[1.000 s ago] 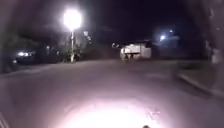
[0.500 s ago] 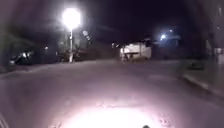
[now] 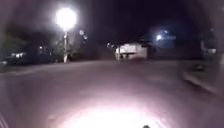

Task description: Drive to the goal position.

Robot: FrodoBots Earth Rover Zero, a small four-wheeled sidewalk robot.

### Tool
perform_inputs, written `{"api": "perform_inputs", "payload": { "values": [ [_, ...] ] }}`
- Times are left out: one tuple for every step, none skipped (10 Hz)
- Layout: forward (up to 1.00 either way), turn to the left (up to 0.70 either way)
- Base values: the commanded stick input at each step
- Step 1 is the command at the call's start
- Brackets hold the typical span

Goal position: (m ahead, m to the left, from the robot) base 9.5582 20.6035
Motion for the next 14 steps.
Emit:
{"api": "perform_inputs", "payload": {
  "values": [
    [0.70, 0.00],
    [0.70, -0.34],
    [0.70, -0.34],
    [0.70, -0.34],
    [0.70, -0.14],
    [0.70, 0.01],
    [0.70, 0.01],
    [0.70, 0.01],
    [0.70, 0.01],
    [0.70, 0.01],
    [0.70, 0.01],
    [0.70, 0.01],
    [0.70, 0.01],
    [0.70, 0.01]
  ]
}}
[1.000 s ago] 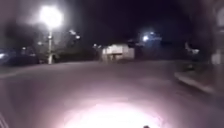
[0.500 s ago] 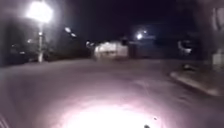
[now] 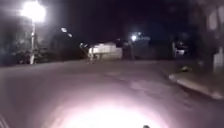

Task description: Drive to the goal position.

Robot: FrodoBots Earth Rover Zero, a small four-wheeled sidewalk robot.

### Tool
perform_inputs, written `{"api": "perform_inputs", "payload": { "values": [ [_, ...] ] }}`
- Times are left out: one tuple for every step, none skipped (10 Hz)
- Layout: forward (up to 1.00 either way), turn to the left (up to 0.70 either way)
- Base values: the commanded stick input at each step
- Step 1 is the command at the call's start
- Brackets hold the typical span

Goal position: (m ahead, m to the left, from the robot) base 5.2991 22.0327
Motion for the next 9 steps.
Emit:
{"api": "perform_inputs", "payload": {
  "values": [
    [0.70, 0.01],
    [0.70, 0.01],
    [0.70, 0.01],
    [0.70, 0.01],
    [0.70, 0.01],
    [0.70, 0.01],
    [0.70, 0.01],
    [0.70, -0.27],
    [0.70, -0.34]
  ]
}}
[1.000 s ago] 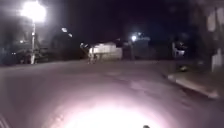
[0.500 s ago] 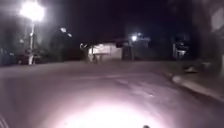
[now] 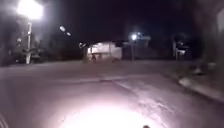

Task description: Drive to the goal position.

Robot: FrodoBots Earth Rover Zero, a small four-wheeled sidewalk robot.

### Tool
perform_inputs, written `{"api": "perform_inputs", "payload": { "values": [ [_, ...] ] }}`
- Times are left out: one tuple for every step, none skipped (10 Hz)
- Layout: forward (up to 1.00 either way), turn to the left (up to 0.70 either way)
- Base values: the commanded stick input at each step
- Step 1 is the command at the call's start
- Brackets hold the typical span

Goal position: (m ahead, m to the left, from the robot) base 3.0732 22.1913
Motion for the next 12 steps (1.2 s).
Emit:
{"api": "perform_inputs", "payload": {
  "values": [
    [0.70, -0.11],
    [0.70, 0.01],
    [0.70, -0.05],
    [0.70, -0.22],
    [0.70, -0.34],
    [0.70, -0.17],
    [0.70, 0.01],
    [0.70, 0.01],
    [0.70, 0.01],
    [0.70, 0.01],
    [0.70, 0.01],
    [0.70, 0.01]
  ]
}}
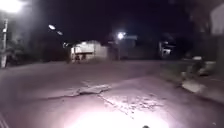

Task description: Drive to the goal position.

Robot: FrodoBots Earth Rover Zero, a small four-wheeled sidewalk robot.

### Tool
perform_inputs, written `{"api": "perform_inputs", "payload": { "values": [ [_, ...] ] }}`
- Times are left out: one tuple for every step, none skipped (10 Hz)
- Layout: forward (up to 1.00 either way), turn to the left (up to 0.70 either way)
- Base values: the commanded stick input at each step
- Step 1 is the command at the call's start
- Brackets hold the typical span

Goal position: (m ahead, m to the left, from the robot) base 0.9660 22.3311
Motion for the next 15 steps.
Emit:
{"api": "perform_inputs", "payload": {
  "values": [
    [0.70, 0.01],
    [0.70, 0.01],
    [0.70, 0.01],
    [0.70, 0.01],
    [0.70, 0.01],
    [0.70, 0.01],
    [0.59, 0.01],
    [0.12, 0.00],
    [0.00, 0.00],
    [0.00, 0.00],
    [0.00, 0.00],
    [0.00, 0.00],
    [0.00, 0.00],
    [0.00, 0.00],
    [0.00, 0.00]
  ]
}}
